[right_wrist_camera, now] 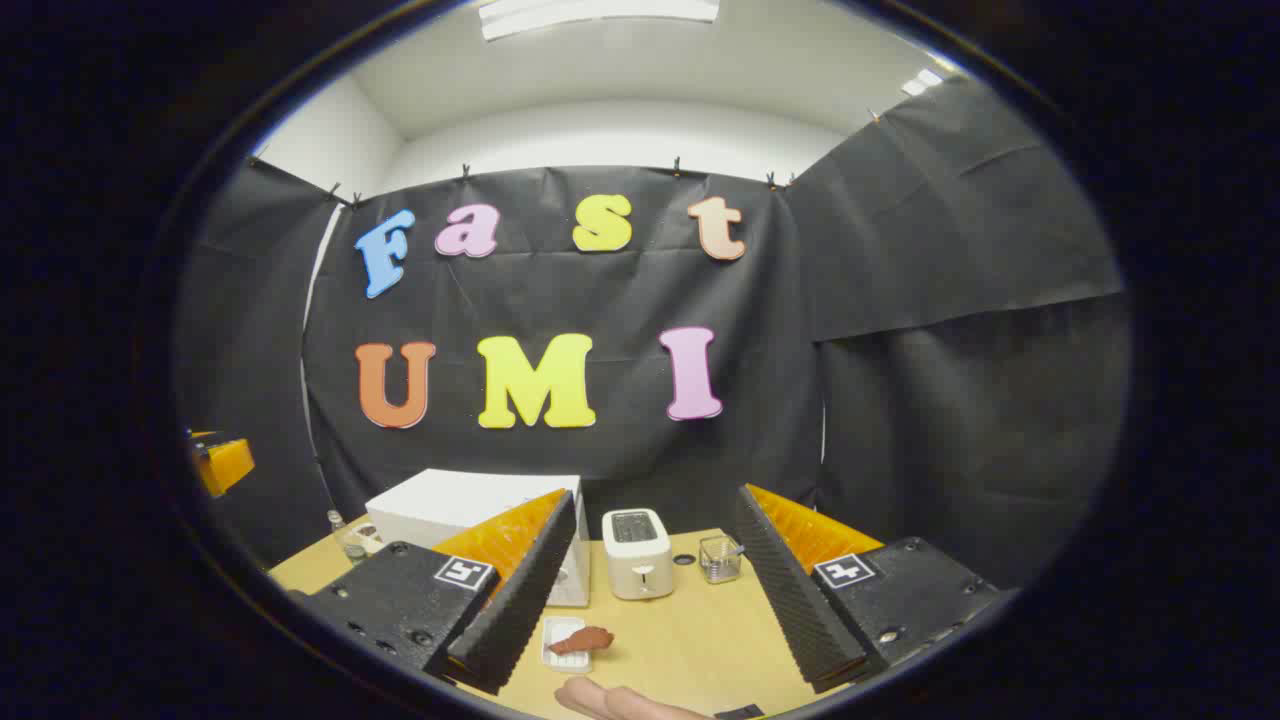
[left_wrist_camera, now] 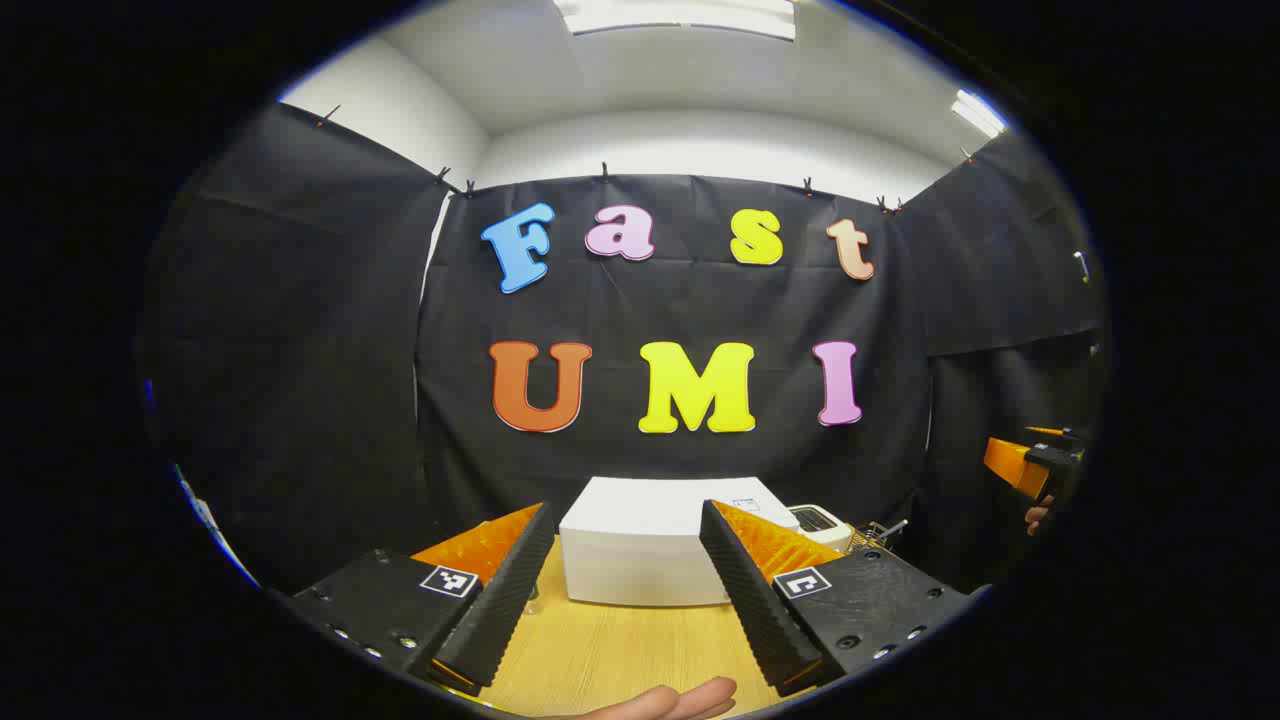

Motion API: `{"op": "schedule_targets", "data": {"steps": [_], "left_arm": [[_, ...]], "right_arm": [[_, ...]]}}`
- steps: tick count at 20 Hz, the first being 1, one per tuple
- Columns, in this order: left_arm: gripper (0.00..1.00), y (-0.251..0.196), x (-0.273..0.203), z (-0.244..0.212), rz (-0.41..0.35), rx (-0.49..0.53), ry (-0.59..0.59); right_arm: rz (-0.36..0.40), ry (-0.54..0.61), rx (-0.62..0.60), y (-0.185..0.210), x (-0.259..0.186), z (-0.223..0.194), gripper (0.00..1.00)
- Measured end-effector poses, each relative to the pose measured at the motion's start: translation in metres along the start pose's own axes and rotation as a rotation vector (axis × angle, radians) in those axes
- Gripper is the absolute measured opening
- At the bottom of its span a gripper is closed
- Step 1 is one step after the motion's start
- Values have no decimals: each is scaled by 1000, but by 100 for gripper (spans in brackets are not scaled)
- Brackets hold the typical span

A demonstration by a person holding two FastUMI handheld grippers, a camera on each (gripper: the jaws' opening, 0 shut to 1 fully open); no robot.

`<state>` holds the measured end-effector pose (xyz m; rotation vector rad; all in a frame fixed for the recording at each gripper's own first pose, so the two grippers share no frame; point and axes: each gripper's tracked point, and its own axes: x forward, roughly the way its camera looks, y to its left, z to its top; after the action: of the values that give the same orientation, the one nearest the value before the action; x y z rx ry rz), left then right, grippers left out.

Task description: Open the microwave oven with the left hand, put the food in, and close the microwave oven.

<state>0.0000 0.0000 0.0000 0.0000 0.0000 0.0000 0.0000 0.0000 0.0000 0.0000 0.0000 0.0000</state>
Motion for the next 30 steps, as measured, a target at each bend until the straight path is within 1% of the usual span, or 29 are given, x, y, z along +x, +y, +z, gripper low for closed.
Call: {"op": "schedule_targets", "data": {"steps": [1, 2, 3, 7, 8, 10, 11, 14, 15, 16, 19, 21, 23, 25, 27, 29, 30], "left_arm": [[81, -1, 1, 1, -2, 0, -1], [92, -2, 0, 1, -4, 2, -2], [92, -4, 0, 1, -5, 3, -6], [92, -8, 1, 1, -10, 4, -12], [92, -9, 0, 1, -8, 4, -14], [92, -13, -1, 0, -19, -2, -14], [92, -16, -2, -2, -31, -9, -11], [92, -21, -5, -1, -54, -23, -20], [92, -20, -4, 0, -51, -17, -26], [92, -19, -3, 0, -45, -8, -31], [91, -23, 5, -2, -46, 16, -58], [91, -31, 14, -11, -49, 6, -63], [92, -45, 26, -27, -59, -5, -44], [91, -59, 44, -46, -65, 4, -18], [92, -78, 63, -70, -87, 26, 16], [92, -96, 82, -88, -110, 32, 19], [92, -103, 92, -96, -120, 29, 14]], "right_arm": [[1, 6, 2, -2, 1, -2, 92], [1, 11, 1, -5, 2, -5, 100], [-3, 9, 3, -9, 3, -5, 92], [-16, -4, 3, -22, 3, -4, 92], [-10, -11, 7, -23, 2, -3, 100], [-7, -22, 10, -26, 1, 0, 100], [-8, -23, 11, -27, 1, 0, 92], [-2, -36, 10, -26, -1, 2, 92], [-2, -36, 14, -26, -1, 1, 100], [1, -34, 18, -26, 0, -1, 92], [19, -24, 21, -22, 4, -7, 92], [18, -21, 30, -25, 7, -9, 92], [20, -16, 39, -27, 9, -13, 92], [27, -8, 44, -28, 11, -18, 92], [38, 1, 39, -29, 12, -23, 92], [38, -6, 36, -34, 12, -22, 92], [37, -8, 36, -39, 11, -23, 100]]}}
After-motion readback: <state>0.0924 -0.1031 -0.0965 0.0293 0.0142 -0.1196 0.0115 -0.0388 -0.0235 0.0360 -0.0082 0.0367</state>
